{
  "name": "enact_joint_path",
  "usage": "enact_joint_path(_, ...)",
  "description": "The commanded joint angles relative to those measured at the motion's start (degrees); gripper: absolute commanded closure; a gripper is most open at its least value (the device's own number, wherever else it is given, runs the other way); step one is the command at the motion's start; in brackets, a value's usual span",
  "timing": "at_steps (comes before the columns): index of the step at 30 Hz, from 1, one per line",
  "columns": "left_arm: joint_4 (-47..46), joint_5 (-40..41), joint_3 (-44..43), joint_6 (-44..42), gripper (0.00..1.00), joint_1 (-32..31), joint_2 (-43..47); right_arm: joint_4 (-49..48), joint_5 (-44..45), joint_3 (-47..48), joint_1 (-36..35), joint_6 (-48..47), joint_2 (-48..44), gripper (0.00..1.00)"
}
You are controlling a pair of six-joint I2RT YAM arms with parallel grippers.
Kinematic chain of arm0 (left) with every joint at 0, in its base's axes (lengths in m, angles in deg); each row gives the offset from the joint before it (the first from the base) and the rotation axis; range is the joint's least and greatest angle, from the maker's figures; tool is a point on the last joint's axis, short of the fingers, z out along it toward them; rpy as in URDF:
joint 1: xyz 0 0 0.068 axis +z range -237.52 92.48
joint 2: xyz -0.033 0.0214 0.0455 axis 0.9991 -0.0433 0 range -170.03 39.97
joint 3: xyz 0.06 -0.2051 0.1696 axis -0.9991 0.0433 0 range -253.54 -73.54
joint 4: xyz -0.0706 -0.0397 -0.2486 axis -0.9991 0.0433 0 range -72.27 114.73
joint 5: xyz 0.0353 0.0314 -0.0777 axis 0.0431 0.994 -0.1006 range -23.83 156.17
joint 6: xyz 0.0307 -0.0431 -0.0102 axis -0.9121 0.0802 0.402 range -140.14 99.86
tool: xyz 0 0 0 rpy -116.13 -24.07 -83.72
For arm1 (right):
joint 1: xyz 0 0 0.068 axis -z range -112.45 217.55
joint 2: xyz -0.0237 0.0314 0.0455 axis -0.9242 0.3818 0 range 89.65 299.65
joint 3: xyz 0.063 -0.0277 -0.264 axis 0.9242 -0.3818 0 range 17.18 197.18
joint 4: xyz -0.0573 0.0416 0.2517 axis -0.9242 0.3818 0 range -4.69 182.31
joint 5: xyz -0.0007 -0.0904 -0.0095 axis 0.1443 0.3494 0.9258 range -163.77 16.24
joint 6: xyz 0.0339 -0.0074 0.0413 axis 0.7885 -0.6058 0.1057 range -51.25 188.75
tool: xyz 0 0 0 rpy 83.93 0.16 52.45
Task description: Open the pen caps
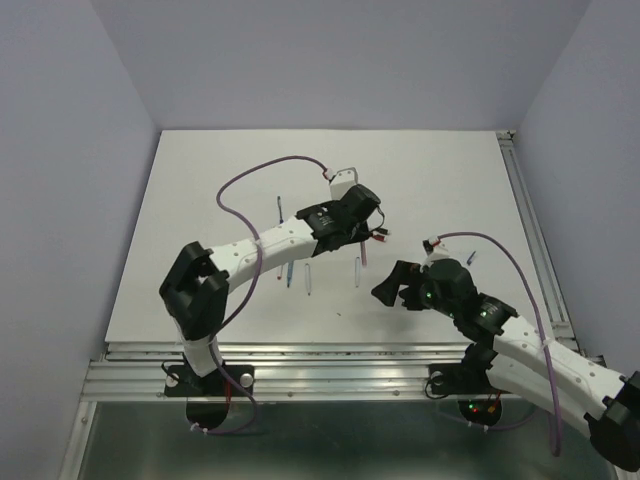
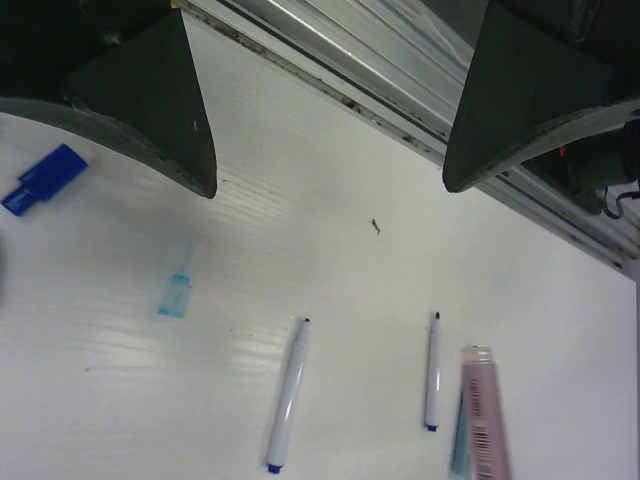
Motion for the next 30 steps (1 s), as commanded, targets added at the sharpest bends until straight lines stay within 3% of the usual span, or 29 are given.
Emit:
enact_joint_path(1, -5.6, 2.5, 7.0, 4.6, 1.0, 0.2, 8.4, -14.1, -10.3, 1.2, 0.3, -2.0, 6.2, 0.01)
enact_joint_path(5, -8.3, 2.2, 13.6, 6.3, 1.0, 0.2, 13.3, -24.2, -10.9, 2.8, -0.4, -1.3, 11.7, 0.01)
enact_joint_path(11, -9.1, 3.1, 16.8, 7.1, 1.0, 0.2, 16.7, -32.2, -13.9, 4.6, -2.1, 0.2, 18.5, 0.01)
enact_joint_path(16, -9.9, 1.8, 18.2, 7.1, 1.0, 0.2, 17.7, -33.1, -11.9, 6.6, -2.9, 1.4, 21.7, 0.02)
enact_joint_path(21, -11.5, 0.1, 20.0, 7.2, 1.0, 0.2, 19.1, -34.8, -10.3, 7.8, -3.0, 1.9, 24.7, 0.11)
enact_joint_path(25, -12.6, -1.0, 21.3, 7.5, 1.0, 0.2, 20.6, -35.7, -10.3, 9.2, -3.0, 2.4, 27.4, 0.25)
enact_joint_path(27, -13.1, -1.1, 21.7, 7.5, 1.0, 0.2, 21.1, -36.2, -10.1, 9.5, -3.0, 3.0, 28.2, 0.38)
enact_joint_path(28, -13.2, -1.1, 22.1, 7.5, 1.0, 0.2, 21.5, -36.3, -10.0, 9.6, -3.0, 3.3, 28.9, 0.51)
enact_joint_path(30, -13.6, -0.6, 22.7, 7.7, 1.0, 0.2, 22.2, -36.4, -10.5, 9.8, -3.1, 3.8, 29.2, 0.67)
